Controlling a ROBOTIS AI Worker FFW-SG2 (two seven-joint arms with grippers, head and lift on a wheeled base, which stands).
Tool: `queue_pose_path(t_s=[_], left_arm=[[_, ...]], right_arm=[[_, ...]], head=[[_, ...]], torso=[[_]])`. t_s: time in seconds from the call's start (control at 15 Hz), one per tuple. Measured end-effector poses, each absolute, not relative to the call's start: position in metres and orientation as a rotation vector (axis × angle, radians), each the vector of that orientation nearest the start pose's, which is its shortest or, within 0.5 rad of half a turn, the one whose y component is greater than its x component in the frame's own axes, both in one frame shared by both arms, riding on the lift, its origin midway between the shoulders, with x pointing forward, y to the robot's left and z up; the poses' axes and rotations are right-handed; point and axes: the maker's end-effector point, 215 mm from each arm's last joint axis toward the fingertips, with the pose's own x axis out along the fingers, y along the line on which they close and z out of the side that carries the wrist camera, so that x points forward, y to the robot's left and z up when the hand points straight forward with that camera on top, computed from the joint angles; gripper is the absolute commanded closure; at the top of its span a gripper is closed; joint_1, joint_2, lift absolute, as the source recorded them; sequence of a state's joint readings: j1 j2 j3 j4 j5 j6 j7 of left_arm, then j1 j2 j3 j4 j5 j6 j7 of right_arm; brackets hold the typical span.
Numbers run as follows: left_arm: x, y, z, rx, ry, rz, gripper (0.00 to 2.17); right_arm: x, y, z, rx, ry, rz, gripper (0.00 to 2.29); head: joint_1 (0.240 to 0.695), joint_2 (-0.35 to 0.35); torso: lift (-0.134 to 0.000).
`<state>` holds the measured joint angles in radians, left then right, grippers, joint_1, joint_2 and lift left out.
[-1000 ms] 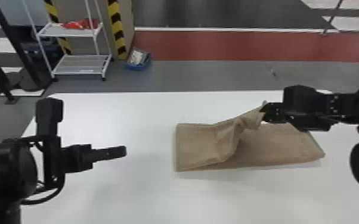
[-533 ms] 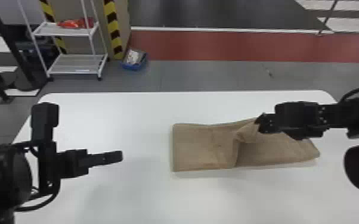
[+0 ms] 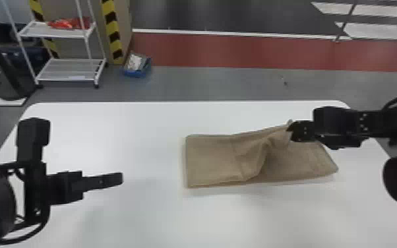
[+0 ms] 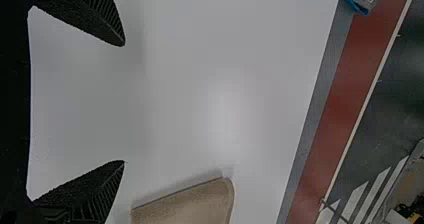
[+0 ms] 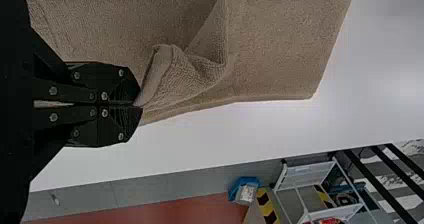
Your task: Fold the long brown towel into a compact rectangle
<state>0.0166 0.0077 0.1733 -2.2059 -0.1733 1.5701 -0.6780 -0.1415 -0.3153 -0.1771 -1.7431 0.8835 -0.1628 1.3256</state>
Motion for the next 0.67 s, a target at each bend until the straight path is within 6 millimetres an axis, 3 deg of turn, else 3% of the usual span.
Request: queue_pose_path(t_s=[0.2, 0.47, 0.67], left_arm=[[0.431, 0.213, -0.415, -0.302, 0.912, -0.308, 0.04], [0.43, 0.213, -0.415, -0.292, 0.913, -0.303, 0.04], [0.429, 0.208, -0.416, -0.283, 0.917, -0.311, 0.04]], right_arm=[[0.531, -0.299, -0.349, -1.249, 0.465, 0.916, 1.14], [0.527, -0.322, -0.327, -1.262, 0.446, 0.873, 1.14], [0.524, -0.335, -0.346, -1.276, 0.474, 0.877, 1.14]], head=[[0.695, -0.097], [0.695, -0.118], [0.695, -0.145]], torso=[[-0.124], [-0.124], [-0.124]])
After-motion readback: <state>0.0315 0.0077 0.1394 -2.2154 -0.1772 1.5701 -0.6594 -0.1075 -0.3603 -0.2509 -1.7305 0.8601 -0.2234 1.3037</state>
